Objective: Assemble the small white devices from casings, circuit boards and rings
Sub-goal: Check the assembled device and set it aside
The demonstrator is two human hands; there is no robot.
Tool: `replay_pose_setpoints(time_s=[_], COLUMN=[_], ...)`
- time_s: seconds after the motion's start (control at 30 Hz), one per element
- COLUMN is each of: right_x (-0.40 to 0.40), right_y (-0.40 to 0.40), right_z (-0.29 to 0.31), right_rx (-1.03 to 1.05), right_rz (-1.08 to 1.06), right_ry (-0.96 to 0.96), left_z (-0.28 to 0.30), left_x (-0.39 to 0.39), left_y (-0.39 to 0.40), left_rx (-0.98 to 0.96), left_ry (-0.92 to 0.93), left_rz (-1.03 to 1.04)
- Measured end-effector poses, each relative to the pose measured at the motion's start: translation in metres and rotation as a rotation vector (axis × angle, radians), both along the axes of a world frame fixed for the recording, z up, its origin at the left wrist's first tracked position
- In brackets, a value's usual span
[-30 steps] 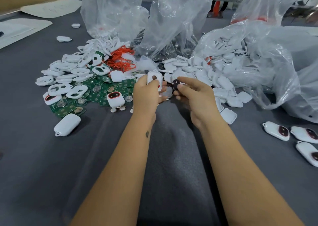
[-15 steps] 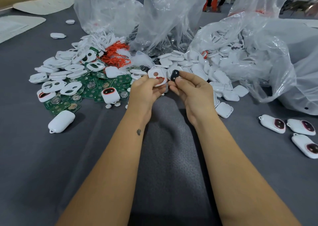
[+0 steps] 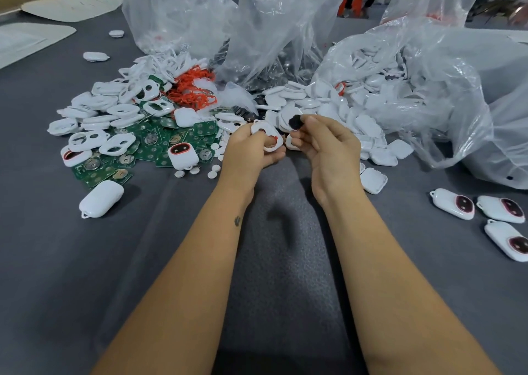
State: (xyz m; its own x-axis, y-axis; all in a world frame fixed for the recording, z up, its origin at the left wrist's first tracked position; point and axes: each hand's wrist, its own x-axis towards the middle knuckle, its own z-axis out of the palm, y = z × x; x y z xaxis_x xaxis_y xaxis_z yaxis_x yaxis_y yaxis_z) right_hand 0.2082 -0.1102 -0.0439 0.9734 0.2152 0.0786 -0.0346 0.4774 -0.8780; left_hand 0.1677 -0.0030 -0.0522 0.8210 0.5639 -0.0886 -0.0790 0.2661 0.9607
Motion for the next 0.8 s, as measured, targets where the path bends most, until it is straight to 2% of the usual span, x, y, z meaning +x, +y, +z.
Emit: replay_pose_setpoints(time_s=[0.1,0.3,0.5,0.8], right_x=[-0.0007,-0.0020,-0.0020,-0.0048], right_y=[-0.0002,0.0016,0.0020,0.0042], right_z=[-0.0004,-0.0025,-0.0049,-0.0050], right_rx=[-0.097,-0.303,-0.465,-0.649], right_rz=[-0.019,-0.089,-0.135,-0.172], right_ry=[-0.061,-0.148,-0.229,-0.318], left_z=[0.0016,0.0002,0.0012,-0.0024], left_x=[-0.0008,-0.0024,-0.0011,-0.0021], left_y=[0.0006,0.0009,0.0005,0.0006], left_rx=[-0.138,-0.160,-0.282,-0.165], left_ry=[-0.070,-0.107,-0.135,-0.141], left_rz=[-0.032,-0.076,-0.071,-0.152])
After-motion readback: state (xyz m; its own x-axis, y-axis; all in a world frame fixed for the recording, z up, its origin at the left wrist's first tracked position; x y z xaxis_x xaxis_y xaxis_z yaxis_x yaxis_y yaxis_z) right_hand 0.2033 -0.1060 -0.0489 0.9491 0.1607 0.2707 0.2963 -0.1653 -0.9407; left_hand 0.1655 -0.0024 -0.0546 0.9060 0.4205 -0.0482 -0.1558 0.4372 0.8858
